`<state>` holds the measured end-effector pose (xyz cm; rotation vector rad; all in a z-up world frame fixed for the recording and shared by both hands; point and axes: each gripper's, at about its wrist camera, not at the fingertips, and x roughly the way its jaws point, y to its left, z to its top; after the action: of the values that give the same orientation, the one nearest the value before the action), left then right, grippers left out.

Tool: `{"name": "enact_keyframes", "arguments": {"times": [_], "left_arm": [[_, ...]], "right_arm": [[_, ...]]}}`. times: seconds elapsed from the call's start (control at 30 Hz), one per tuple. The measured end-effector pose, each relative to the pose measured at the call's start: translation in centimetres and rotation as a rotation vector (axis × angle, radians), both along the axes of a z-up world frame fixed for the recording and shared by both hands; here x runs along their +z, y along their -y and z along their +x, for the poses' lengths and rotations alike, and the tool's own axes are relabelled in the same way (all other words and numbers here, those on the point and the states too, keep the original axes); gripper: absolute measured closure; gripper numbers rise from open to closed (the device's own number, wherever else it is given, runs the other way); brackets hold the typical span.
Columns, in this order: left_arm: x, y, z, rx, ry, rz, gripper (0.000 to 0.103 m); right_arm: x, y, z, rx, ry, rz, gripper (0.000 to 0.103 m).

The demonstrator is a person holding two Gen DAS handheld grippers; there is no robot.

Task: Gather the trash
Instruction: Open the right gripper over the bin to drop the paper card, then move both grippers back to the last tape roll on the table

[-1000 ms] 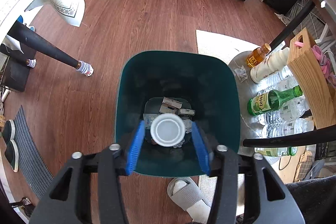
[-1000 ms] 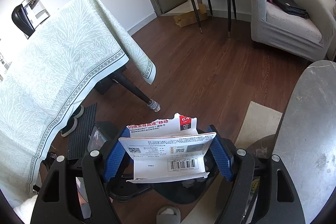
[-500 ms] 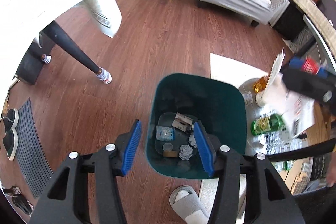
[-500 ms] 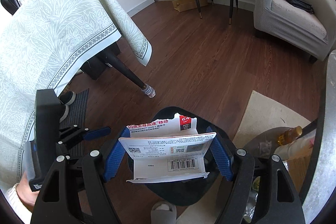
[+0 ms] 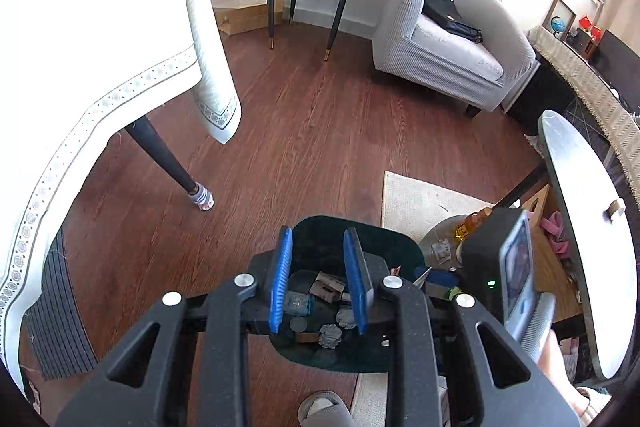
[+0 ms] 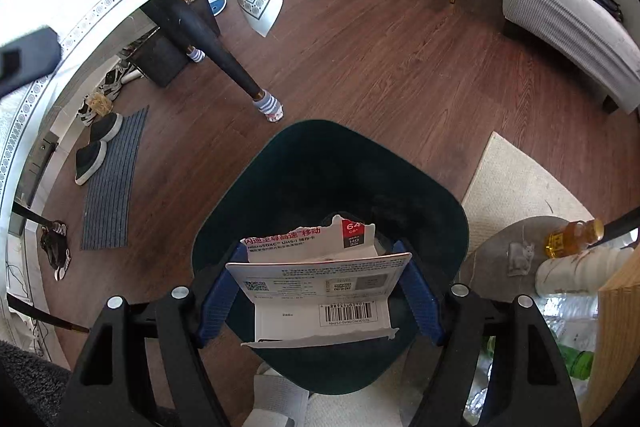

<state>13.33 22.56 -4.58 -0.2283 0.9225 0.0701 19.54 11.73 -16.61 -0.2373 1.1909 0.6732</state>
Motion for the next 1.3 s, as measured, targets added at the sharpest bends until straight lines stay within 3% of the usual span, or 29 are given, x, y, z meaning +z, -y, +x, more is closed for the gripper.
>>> {"name": "enact_keyframes", "arguments": {"times": [0.13,0.2,0.4,0.67,0.8,0.9,1.03,1.3], "left_arm": [[1.8,1.0,-0.1,-0.015,0.035,0.017,0.075],[2.4,1.4,-0.1,-0.015,0.043,0.02,0.075],[3.9,1.7,-0.3,0.005,0.082,0.029,0.075],[6.3,2.1,-1.0,0.033,0.15,0.02,0.075],[7.3,2.4,-1.1,0.044,0.187,0.022,0.075],[8.1,2.9,-1.3,0.057,0.222,0.013,0.075],[9.5,3.9,-1.7,0.059,0.279,-0.004,0.074],[9.7,7.8,-0.6,-0.008,0.283,-0.005,0.068]], "right_arm": [[-1.7,-0.3,-0.4,0.038,-0.046,-0.047,0.022],[-2.0,-0.5,-0.8,0.053,-0.021,-0.087,0.012],[-0.6,-0.7,-2.0,0.091,0.018,-0.073,0.012],[5.0,-0.2,-4.0,0.126,0.062,0.044,0.012],[8.7,0.4,-5.3,0.15,0.109,0.09,0.026],[11.0,1.5,-5.8,0.146,0.143,0.107,0.031],[13.6,4.0,-5.3,0.102,0.187,0.122,0.036],[17.1,11.6,-3.3,-0.045,0.263,0.137,0.037]]}}
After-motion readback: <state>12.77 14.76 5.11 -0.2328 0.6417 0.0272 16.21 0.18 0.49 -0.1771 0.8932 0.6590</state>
